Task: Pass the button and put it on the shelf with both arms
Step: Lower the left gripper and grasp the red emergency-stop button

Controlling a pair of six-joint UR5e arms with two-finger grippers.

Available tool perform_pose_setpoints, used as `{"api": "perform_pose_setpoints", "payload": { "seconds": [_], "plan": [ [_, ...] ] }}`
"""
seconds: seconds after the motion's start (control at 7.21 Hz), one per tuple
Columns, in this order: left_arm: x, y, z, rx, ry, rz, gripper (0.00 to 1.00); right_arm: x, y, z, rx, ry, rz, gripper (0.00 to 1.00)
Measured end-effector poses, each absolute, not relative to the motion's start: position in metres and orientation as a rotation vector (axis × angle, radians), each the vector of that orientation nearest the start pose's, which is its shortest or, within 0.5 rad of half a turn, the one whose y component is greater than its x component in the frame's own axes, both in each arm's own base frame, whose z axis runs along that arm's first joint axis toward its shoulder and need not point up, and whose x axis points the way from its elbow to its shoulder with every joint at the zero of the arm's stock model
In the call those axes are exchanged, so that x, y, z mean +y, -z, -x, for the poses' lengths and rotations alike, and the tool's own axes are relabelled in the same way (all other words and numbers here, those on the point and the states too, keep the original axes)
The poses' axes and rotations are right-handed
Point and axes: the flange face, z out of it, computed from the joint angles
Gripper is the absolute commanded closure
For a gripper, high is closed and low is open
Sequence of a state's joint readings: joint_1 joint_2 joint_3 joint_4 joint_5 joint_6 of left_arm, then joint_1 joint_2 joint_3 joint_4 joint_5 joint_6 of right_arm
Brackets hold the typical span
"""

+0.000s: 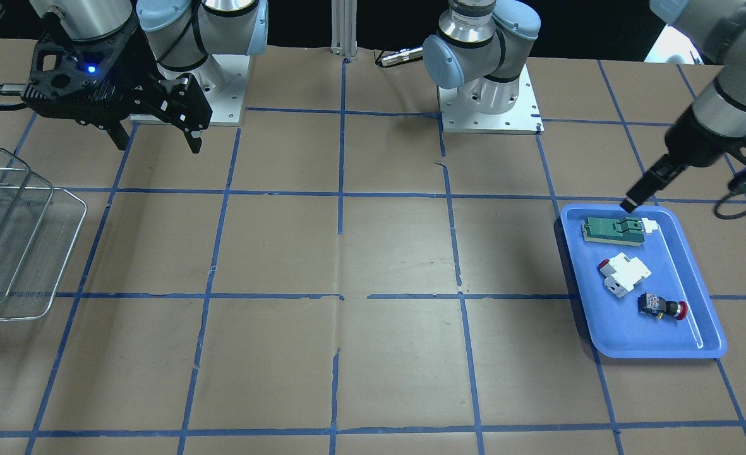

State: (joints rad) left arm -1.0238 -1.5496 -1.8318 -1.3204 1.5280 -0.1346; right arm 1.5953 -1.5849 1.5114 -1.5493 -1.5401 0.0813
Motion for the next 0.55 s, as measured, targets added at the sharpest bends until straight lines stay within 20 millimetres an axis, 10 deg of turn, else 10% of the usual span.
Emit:
{"api": "perform_pose_setpoints", "payload": {
  "seconds": [0.55],
  "plan": [
    [-0.519,-0.357,-0.247,2.925,0.007,1.467,0.0,-0.487,-0.521,-0.148,3.106,0.073,-0.086,0.0]
  ]
}}
